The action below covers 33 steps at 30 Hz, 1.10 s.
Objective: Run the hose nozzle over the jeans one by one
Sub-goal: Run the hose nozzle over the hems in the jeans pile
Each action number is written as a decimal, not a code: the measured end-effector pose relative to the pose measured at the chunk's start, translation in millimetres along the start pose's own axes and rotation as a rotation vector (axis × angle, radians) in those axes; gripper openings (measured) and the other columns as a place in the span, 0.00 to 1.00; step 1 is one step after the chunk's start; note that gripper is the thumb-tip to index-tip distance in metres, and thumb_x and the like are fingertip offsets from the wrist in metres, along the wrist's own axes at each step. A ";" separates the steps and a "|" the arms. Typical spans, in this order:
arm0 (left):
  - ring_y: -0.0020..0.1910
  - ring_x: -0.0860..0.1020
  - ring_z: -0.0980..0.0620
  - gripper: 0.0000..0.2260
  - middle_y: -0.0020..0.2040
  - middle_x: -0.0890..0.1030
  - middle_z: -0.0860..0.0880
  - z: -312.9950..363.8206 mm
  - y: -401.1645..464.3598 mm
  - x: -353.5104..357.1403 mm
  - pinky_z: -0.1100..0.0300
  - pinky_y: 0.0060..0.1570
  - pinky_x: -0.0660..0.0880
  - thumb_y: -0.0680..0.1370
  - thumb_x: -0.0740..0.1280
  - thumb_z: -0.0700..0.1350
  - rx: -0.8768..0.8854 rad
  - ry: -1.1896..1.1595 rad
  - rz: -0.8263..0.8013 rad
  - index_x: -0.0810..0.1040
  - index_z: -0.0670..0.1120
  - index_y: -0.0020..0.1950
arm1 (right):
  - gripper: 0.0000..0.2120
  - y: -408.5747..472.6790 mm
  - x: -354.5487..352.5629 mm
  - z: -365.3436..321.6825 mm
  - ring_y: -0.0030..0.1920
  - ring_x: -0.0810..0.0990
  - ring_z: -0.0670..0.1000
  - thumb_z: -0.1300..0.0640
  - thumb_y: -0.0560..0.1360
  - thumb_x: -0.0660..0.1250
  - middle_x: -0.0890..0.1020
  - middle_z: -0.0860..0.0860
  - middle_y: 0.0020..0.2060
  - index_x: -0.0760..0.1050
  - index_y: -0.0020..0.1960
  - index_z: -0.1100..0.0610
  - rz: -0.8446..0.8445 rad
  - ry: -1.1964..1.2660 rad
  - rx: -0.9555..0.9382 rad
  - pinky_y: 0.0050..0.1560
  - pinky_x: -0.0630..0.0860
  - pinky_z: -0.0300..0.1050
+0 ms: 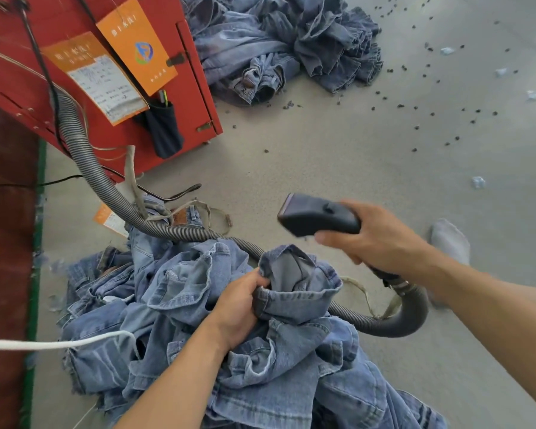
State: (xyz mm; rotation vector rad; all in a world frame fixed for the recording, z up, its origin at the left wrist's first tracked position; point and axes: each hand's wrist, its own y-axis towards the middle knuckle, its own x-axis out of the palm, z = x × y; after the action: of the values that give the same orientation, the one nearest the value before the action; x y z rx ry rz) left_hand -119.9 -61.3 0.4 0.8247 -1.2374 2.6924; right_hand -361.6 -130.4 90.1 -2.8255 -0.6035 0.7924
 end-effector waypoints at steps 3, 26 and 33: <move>0.66 0.79 0.37 0.21 0.65 0.80 0.33 1.1 -0.2 -0.7 0.44 0.67 0.74 0.84 0.54 0.43 -0.036 -0.075 -0.021 0.78 0.33 0.66 | 0.10 -4.6 -29.8 7.4 0.26 0.78 0.46 0.45 0.76 0.75 0.81 0.49 0.28 0.78 0.54 0.39 0.028 0.014 0.059 0.30 0.76 0.36; 0.70 0.76 0.36 0.27 0.69 0.77 0.33 5.6 -5.6 -0.4 0.42 0.70 0.70 0.78 0.54 0.50 -0.023 -0.206 -0.168 0.80 0.35 0.66 | 0.08 -2.9 16.7 4.4 0.32 0.79 0.40 0.47 0.76 0.76 0.82 0.39 0.36 0.78 0.52 0.42 -0.222 -0.117 -0.035 0.34 0.74 0.33; 0.70 0.75 0.34 0.27 0.69 0.76 0.32 5.0 -3.7 -4.0 0.40 0.73 0.66 0.82 0.50 0.49 -0.032 -0.253 -0.142 0.79 0.32 0.66 | 0.08 -5.5 -34.7 10.6 0.26 0.77 0.44 0.48 0.77 0.75 0.80 0.45 0.27 0.77 0.49 0.38 -0.107 -0.058 0.042 0.30 0.75 0.36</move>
State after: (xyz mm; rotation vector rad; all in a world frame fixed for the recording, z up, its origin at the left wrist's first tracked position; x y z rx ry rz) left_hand -113.2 -61.7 3.6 1.2292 -1.2098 2.5095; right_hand -396.0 -139.6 98.6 -2.7146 -0.7306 0.8590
